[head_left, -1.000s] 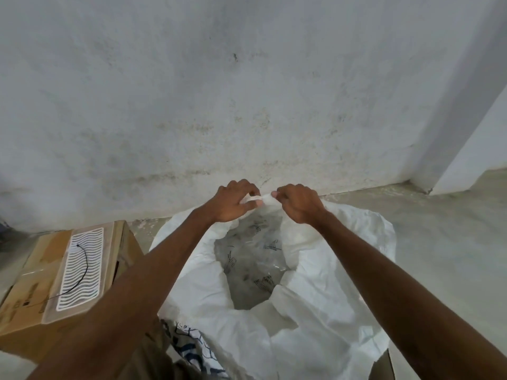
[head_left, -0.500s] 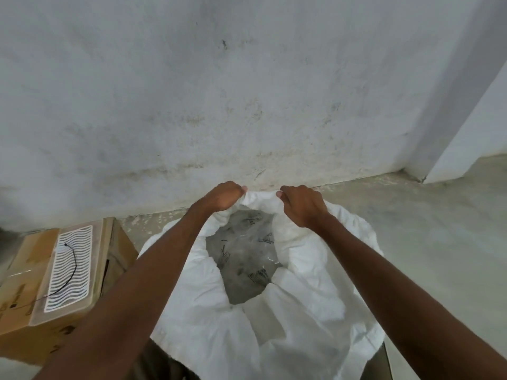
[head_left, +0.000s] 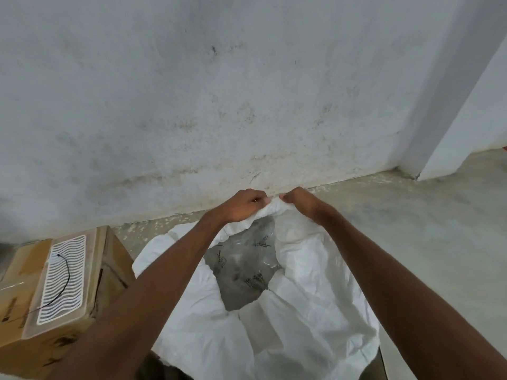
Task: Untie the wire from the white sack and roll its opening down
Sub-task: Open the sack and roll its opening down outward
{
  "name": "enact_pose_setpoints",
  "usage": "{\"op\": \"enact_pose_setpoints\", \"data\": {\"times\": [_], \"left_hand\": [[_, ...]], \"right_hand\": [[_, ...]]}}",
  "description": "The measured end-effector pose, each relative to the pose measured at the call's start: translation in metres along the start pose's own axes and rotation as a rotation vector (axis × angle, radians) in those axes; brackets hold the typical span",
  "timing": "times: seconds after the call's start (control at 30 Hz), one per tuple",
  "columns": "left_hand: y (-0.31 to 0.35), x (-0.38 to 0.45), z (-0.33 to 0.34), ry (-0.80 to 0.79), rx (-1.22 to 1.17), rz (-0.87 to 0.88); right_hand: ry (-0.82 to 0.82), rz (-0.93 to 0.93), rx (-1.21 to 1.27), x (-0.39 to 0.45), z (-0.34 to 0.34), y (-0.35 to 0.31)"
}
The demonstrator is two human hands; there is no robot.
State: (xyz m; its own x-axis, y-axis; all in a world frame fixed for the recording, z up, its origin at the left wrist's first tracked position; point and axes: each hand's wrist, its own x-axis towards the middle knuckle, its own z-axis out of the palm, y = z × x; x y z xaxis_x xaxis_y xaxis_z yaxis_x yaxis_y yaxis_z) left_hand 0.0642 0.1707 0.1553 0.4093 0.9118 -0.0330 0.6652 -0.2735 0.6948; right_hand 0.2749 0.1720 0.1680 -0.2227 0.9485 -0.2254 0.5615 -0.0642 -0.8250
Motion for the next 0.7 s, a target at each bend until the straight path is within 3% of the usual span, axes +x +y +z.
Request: {"op": "enact_pose_setpoints", "data": {"times": [0.1, 0.2, 0.33, 0.4, 0.5, 0.63, 0.7], "left_hand": [[0.007, -0.001, 0.005, 0.032, 0.052, -0.010], [0.005, 0.008, -0.001, 0.084, 0.075, -0.070], [-0.008, 0.019, -0.024, 0.072, 0.026, -0.301], [-0.013, 0.021, -0.028, 0.058, -0.022, -0.308], [-0.006, 0.014, -0.019, 0.028, 0.088, -0.228], [0.016, 0.004, 0.005, -0.050, 0.084, 0.028], [0.022, 0.006, 0.014, -0.043, 0.113, 0.047]], "right_hand": [[0.001, -0.054, -0.067, 0.003, 0.003, 0.002], [0.124, -0.212, -0.365, 0.001, 0.005, 0.006], [0.238, -0.214, -0.642, -0.014, 0.011, 0.015], [0.291, -0.192, -0.620, -0.016, 0.017, 0.017], [0.324, -0.109, -0.518, -0.017, 0.011, 0.004], [0.120, 0.038, -0.287, -0.007, -0.009, -0.007], [0.051, 0.041, -0.235, -0.008, -0.017, -0.007]]}}
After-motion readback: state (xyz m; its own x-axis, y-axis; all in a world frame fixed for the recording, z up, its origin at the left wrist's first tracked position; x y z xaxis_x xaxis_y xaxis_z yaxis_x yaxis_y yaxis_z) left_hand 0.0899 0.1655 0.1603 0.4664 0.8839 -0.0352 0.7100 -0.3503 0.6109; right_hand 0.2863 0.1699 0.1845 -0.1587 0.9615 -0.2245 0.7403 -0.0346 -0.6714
